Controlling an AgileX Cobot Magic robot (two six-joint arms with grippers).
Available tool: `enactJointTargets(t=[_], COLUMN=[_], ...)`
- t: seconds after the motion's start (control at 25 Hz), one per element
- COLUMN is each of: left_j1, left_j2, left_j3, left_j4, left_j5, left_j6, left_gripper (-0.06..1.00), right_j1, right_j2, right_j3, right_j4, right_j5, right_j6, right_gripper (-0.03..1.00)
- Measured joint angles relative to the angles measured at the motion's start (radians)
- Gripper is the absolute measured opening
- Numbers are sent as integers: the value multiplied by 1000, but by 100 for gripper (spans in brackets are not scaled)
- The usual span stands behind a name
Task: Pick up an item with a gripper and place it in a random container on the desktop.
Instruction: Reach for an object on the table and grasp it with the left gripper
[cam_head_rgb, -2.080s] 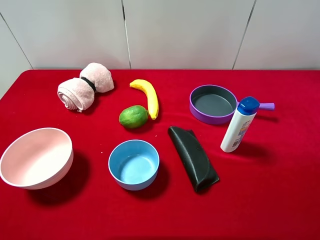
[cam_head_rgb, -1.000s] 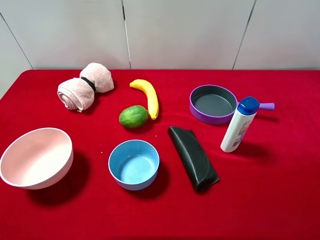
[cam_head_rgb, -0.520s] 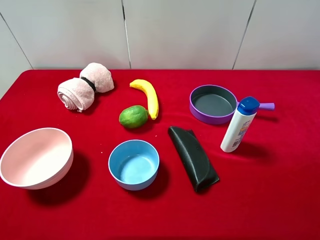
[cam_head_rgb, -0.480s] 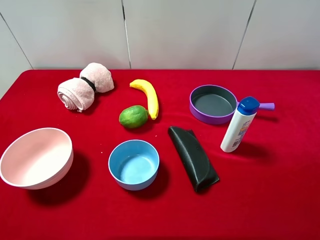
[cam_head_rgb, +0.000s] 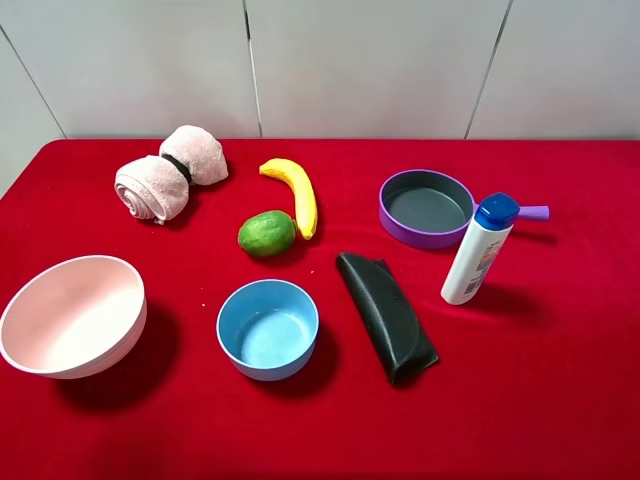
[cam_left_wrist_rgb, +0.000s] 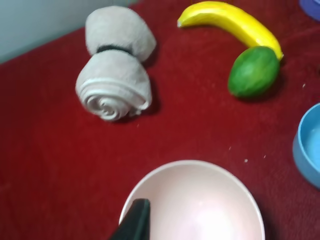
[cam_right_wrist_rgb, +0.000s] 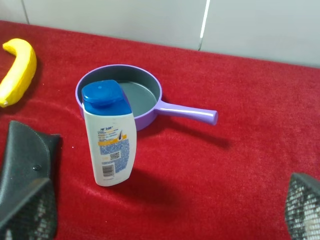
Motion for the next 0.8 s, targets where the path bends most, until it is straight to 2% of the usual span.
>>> enactJointTargets(t=[0.8], left_j1=[-361], left_j2=[584], left_j3=[-262], left_j4=[-1], left_j5=[-274], left_j6=[78], left_gripper=[99], right_j1=[0], right_j2=[0], right_j3=[0], right_j4=[0], right_j5=[0], right_j6=[0], right_gripper=[69])
